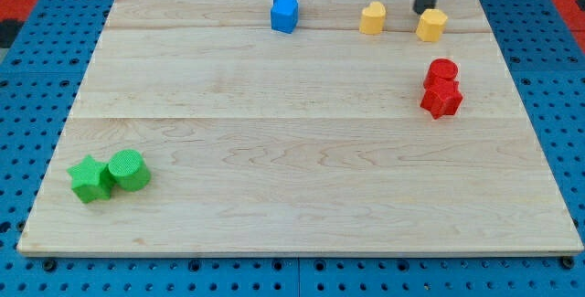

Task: Push the yellow hexagon towards the bottom center

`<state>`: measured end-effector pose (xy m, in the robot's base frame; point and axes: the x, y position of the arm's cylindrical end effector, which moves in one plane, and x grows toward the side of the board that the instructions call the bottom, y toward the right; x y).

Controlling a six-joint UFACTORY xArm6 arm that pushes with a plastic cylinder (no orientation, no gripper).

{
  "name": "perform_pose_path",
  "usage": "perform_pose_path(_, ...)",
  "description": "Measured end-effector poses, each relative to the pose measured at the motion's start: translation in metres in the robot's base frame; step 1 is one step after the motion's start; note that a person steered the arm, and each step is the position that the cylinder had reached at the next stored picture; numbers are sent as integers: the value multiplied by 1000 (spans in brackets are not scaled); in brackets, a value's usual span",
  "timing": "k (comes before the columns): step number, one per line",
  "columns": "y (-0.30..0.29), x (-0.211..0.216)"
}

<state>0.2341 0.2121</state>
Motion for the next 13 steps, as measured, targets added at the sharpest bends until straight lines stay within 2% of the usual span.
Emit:
perform_pose_path(1, 39, 0)
perform_pose_path(2, 33, 23)
perform_pose_path(3, -10, 50)
perform_pose_path(4, -40, 36)
perform_pose_path(5, -102, 23)
perform_pose_path(6, -164, 35)
perform_pose_path(7, -167, 53)
perform_pose_path(8, -140, 22)
perform_pose_path(9, -102, 29)
perform_pose_path(11, -183, 122)
perform_pose_path(13, -209, 205)
